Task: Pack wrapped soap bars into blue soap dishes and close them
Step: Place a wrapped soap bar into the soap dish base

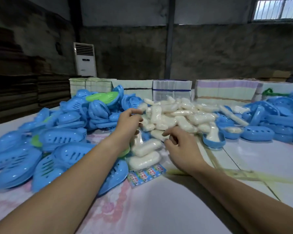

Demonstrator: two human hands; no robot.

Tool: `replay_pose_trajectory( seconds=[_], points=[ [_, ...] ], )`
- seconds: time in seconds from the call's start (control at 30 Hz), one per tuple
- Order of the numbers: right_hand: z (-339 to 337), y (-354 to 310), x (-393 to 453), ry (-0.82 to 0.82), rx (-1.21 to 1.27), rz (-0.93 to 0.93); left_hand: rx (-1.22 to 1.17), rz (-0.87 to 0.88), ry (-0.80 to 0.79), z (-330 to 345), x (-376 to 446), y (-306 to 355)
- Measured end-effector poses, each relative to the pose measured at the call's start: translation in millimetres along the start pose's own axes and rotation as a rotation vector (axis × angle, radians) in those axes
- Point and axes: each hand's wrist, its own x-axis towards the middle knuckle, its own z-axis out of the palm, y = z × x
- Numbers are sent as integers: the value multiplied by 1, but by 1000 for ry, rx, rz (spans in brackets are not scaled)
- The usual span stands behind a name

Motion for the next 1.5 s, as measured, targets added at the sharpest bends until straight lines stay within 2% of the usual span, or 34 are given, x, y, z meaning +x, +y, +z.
replay_pose_trajectory(
  seconds=[0.07, 0.13, 0.2, 0.27, 0.37, 0.43, 0.5, 0.67, 0.73, 0.83, 0.9, 0.97, 1.0, 1.07, 1.13, 1.23, 1.4, 1.5],
  points=[
    [-1, 1, 0, -25, -4, -22, 196, 12, 76, -14, 30, -3],
    [0, 1, 2, -52, -16, -31, 596, 31, 79, -33, 57, -6],
    [0, 2, 2, -68, -28, -48, 1063, -14, -6, -52, 72, -9],
    [0, 4, 2, -87, -30, -58, 1395, -108, -122, -64, 76, -15],
    [1, 7, 3, -106, -24, -64, 1510, -207, -147, -68, 78, -23],
    [1, 9, 4, -113, -8, -57, 1509, -150, -85, -66, 81, -28],
    [1, 11, 5, -110, 5, -57, 1503, -19, 0, -63, 82, -27],
    [0, 10, 5, -95, 52, -34, 1131, 363, 147, -42, 67, -14],
    [-2, 10, 5, -80, 77, -13, 879, 420, 140, -30, 52, -5],
    [-7, 12, 7, -21, 96, 11, 328, 266, 84, -2, 23, 13],
    [-12, 15, 7, 20, 112, 40, -127, 47, 33, 16, 3, 25],
    [-17, 20, 9, 63, 144, 86, -552, -166, -116, 29, -12, 30],
    [-20, 22, 9, 86, 177, 121, -727, -249, -188, 32, -18, 30],
    [-27, 25, 11, 136, 235, 180, -988, -399, -233, 34, -28, 31],
    [-32, 29, 13, 172, 197, 207, -1134, -523, -174, 33, -39, 27],
    [-43, 39, 14, 199, 80, 243, -1244, -613, -148, 30, -51, 20],
    [-56, 60, 32, 179, -389, 179, -1145, -736, -254, 43, -63, 14],
    [-61, 64, 51, 90, -629, 134, -1056, -787, -274, 54, -71, 10]
  ],
)
